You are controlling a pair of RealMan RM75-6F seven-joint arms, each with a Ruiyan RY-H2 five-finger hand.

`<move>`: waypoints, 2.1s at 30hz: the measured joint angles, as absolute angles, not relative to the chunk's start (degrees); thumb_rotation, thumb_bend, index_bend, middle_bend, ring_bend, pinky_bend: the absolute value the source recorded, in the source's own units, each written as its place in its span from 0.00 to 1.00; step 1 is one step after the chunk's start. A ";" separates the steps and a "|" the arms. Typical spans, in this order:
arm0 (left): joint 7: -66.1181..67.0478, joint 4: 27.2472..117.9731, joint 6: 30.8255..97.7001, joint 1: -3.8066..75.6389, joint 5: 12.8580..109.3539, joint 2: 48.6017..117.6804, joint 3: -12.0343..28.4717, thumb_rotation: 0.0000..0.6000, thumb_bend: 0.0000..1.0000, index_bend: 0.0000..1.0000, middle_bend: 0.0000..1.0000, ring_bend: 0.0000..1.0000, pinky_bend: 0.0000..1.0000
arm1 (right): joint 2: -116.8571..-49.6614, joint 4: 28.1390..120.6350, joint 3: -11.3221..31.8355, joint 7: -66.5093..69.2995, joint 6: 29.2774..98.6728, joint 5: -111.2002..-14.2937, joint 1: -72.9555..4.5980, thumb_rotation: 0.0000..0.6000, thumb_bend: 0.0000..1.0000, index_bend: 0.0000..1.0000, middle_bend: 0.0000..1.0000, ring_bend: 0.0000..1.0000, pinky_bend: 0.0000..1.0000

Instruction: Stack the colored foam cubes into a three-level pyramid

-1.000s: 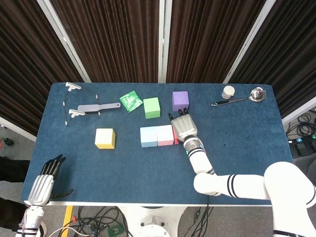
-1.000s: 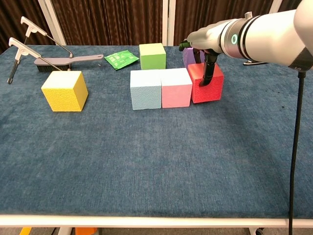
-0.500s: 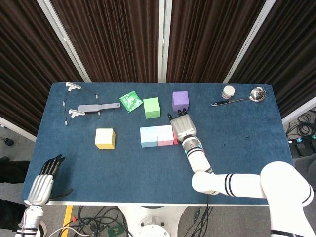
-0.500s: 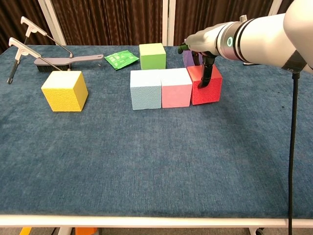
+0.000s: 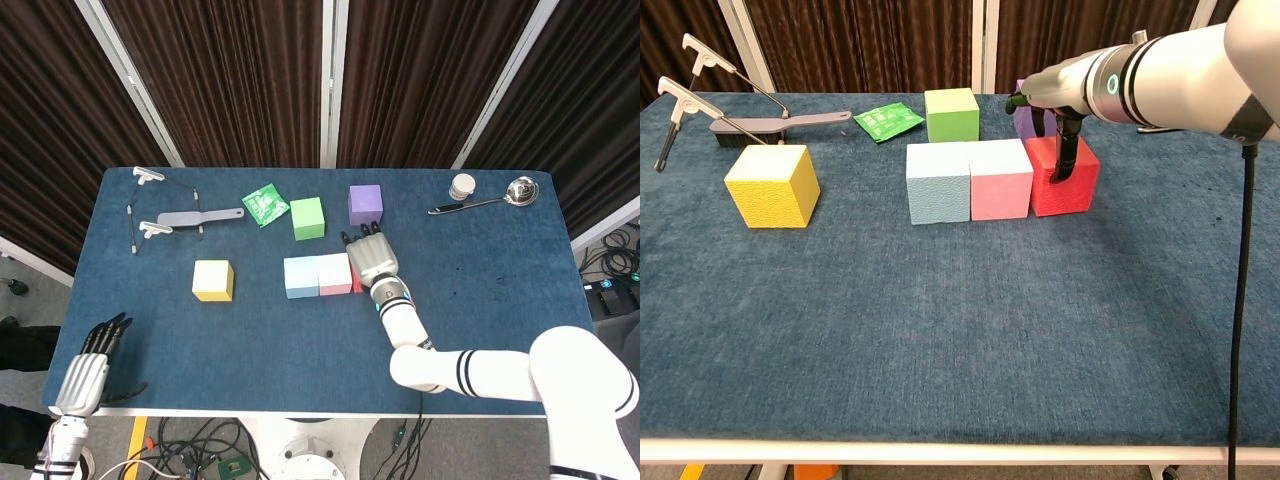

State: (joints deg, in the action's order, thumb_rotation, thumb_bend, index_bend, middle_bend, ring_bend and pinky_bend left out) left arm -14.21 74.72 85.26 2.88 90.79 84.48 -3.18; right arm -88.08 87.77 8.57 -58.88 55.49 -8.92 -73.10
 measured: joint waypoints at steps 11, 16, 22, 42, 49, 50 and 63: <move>-13.98 74.89 85.27 2.86 90.94 84.42 -3.31 1.00 0.01 0.05 0.01 0.00 0.00 | -86.48 89.76 7.94 -58.00 55.54 -9.04 -72.94 1.00 0.08 0.00 0.12 0.00 0.00; -14.08 74.82 85.25 2.86 91.00 84.35 -3.36 1.00 0.01 0.05 0.01 0.00 0.00 | -83.22 94.05 8.28 -55.25 57.68 -11.29 -71.30 1.00 0.08 0.00 0.11 0.00 0.00; -14.60 74.36 85.11 3.05 91.05 84.61 -3.25 1.00 0.01 0.05 0.01 0.00 0.00 | -77.34 98.71 7.86 -49.51 62.86 -15.34 -66.07 1.00 0.09 0.00 0.09 0.00 0.00; -13.97 74.39 84.03 3.29 90.19 84.45 -3.08 1.00 0.01 0.06 0.01 0.00 0.00 | -91.21 68.92 7.03 -32.12 49.17 -31.68 -57.94 1.00 0.10 0.00 0.00 0.00 0.00; -13.75 73.89 83.83 3.48 90.43 84.85 -3.19 1.00 0.01 0.05 0.01 0.00 0.00 | -92.69 67.42 8.11 -31.48 48.89 -34.93 -57.20 1.00 0.10 0.00 0.00 0.00 0.00; -13.59 73.86 83.85 3.49 90.45 84.85 -3.17 1.00 0.01 0.05 0.01 0.00 0.00 | -92.87 67.19 8.33 -31.47 48.89 -35.19 -57.15 1.00 0.10 0.00 0.00 0.00 0.00; -12.55 74.81 83.65 3.62 90.25 84.26 -3.12 1.00 0.01 0.05 0.01 0.00 0.00 | -94.97 64.92 9.99 -31.81 47.65 -37.22 -57.23 1.00 0.10 0.00 0.00 0.00 0.00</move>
State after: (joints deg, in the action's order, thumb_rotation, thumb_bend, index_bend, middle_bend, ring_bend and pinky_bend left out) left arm -12.55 74.81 83.65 3.62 90.25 84.26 -3.12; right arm -94.97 64.92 9.99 -31.81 47.65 -37.22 -57.23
